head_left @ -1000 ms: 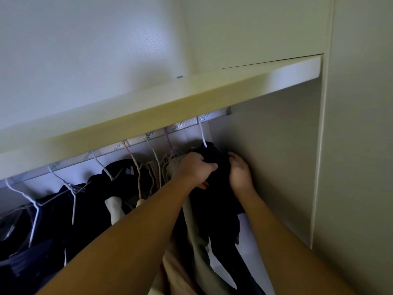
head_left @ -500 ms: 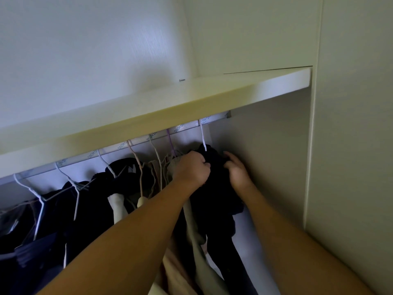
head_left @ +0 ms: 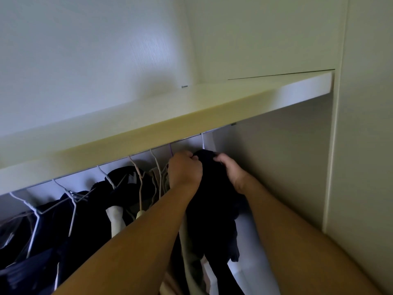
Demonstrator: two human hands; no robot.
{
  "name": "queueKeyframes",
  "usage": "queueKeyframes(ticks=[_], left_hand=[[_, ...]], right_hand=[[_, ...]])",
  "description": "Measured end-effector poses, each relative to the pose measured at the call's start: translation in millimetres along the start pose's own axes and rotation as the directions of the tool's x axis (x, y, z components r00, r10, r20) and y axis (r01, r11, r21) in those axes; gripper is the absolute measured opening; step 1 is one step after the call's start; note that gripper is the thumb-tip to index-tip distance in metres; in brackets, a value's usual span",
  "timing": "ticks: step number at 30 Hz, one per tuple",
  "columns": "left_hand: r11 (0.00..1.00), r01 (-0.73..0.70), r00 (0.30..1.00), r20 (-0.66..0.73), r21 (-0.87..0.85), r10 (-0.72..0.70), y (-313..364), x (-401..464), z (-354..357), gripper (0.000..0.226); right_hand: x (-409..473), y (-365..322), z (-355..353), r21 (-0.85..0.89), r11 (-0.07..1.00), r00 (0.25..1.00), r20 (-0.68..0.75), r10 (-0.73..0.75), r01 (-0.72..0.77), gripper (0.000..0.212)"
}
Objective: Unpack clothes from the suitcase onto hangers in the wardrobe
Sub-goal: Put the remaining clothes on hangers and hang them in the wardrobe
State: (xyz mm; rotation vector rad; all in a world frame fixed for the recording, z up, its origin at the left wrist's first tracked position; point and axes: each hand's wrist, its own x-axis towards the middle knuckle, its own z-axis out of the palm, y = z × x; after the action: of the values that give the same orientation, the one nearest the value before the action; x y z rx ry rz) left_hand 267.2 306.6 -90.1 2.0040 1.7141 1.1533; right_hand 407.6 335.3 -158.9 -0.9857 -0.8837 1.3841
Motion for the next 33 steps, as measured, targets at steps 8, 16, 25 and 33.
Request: queueKeyframes(ticks=[8, 16, 25, 33], left_hand=[[0.999, 0.031, 1.000, 0.002, -0.012, -0.031, -7.7, 12.9, -0.8, 0.021], [0.997, 0.006, 1.000, 0.001, 0.072, -0.006, -12.0, 20.3, 1.6, 0.022], [0.995, -0.008, 1.000, 0.022, 0.097, 0.006, -4.2, 24.2, 11.6, 0.023], [0.979, -0.166, 0.968, 0.206, 0.120, 0.139, -7.4, 35.4, 22.7, 0.030]], right_hand=[[10.9, -1.3, 0.4, -0.152, 0.988, 0.998, 0.057, 0.003, 0.005, 0.028], [18.5, 8.4, 1.2, -0.013, 1.000, 0.999, 0.049, 0.003, -0.002, 0.023], [3.5, 28.4, -3.8, -0.252, 0.902, 0.910, -0.132, -0.392, 0.352, 0.022], [-10.3, 31.3, -8.6, -0.219, 0.870, 0.888, -0.025, -0.459, 0.443, 0.043]])
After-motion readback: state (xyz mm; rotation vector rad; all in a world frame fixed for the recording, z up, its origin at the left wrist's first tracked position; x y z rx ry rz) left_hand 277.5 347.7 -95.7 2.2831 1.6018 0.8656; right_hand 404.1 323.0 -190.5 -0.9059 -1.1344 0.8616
